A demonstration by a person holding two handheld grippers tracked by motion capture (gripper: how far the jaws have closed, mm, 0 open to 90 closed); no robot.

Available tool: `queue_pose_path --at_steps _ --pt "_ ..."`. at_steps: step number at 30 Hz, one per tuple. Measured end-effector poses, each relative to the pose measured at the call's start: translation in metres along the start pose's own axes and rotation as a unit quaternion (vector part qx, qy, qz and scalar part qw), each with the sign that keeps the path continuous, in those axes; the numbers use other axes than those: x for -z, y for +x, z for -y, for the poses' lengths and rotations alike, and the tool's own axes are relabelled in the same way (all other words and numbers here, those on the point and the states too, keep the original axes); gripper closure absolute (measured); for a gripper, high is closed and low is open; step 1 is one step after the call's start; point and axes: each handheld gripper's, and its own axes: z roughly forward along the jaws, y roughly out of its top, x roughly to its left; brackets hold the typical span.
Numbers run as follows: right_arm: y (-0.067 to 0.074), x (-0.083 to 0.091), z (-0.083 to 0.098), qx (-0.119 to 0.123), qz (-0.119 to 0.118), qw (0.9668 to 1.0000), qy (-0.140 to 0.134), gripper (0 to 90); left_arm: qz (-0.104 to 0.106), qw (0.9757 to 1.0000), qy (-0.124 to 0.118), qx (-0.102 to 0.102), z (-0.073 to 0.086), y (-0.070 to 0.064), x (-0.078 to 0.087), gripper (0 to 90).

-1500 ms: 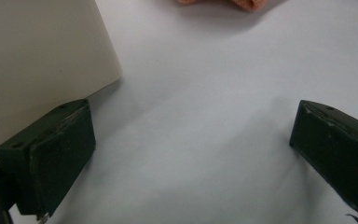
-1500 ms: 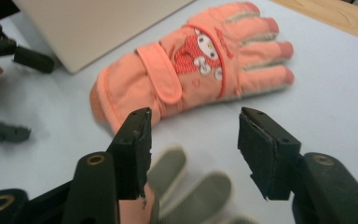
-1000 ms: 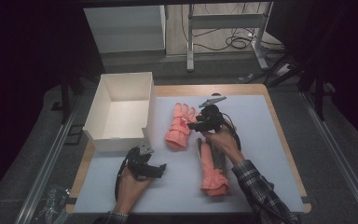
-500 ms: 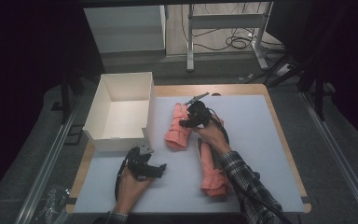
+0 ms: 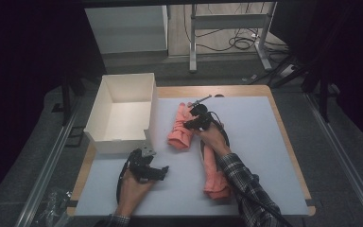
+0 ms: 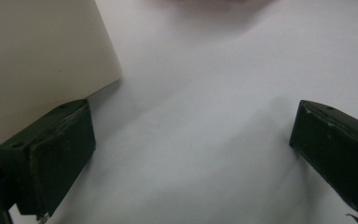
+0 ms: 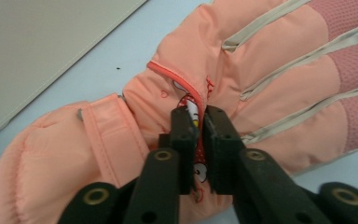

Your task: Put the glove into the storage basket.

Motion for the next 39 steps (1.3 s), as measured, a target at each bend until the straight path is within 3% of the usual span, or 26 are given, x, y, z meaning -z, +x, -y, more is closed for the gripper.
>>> queue_pose_path --at_steps 7,24,39 --pt "0.003 0.013 -0.005 0.013 0.006 0.9999 -0.002 86.6 -0.001 1.0000 0.001 -0.001 0.000 0.000 0.000 0.1" --pt "0.020 0.070 -0.015 0.042 -0.058 0.9971 -0.028 86.5 0.000 1.0000 -0.001 -0.001 0.000 0.000 0.000 0.1" --pt "0.040 0.116 -0.007 0.065 -0.090 0.9935 -0.025 86.5 -0.002 1.0000 -0.002 0.000 0.000 0.000 0.000 0.1"
